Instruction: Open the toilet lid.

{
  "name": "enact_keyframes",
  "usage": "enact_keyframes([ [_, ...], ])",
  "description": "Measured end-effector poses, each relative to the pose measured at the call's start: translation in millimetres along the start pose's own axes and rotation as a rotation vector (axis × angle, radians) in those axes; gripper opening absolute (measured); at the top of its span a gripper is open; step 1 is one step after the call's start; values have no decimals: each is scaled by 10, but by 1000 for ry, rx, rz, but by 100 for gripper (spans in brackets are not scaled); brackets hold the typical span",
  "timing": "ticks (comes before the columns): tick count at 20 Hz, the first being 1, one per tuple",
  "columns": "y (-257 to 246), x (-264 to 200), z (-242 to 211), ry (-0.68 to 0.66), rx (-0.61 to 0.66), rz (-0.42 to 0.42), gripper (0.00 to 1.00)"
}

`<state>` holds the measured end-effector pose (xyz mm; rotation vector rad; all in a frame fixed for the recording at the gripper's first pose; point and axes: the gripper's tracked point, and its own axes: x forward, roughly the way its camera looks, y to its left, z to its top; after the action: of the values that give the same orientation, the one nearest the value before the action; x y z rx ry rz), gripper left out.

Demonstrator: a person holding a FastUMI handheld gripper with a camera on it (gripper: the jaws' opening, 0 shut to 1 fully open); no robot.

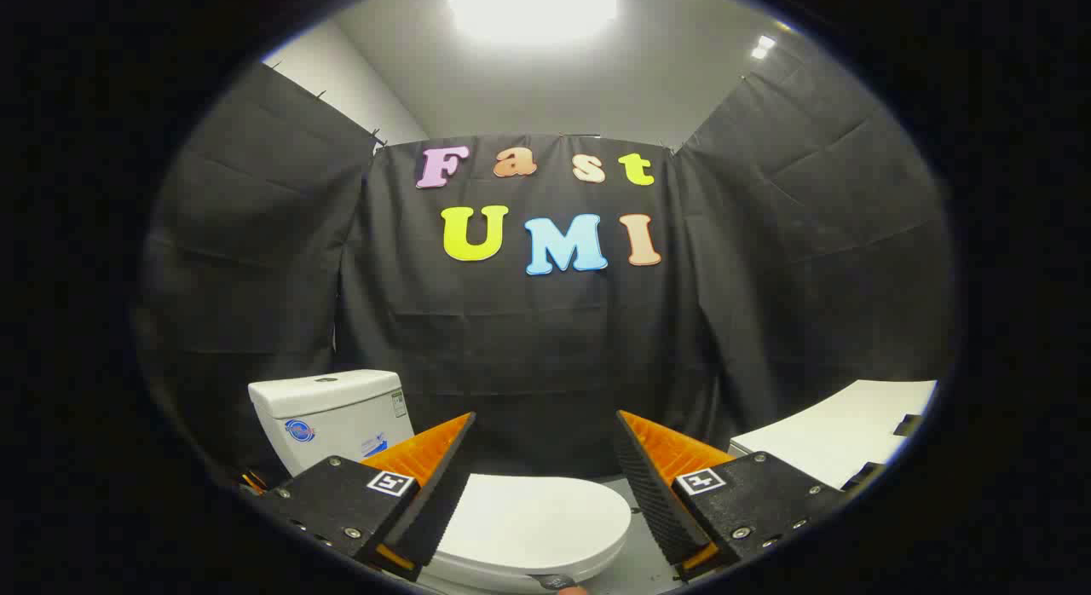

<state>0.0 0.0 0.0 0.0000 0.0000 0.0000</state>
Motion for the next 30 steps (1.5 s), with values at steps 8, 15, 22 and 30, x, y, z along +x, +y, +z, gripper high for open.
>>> enact_keyframes([
  [8, -56, -5, -31, 2, 2, -13, 96],
  [15, -49, -30, -68, 16, -2, -13, 96],
  [22, -72, -28, -131, 31, 1, -17, 96],
  [30, -106, -17, -181, 36, 12, -28, 96],
])
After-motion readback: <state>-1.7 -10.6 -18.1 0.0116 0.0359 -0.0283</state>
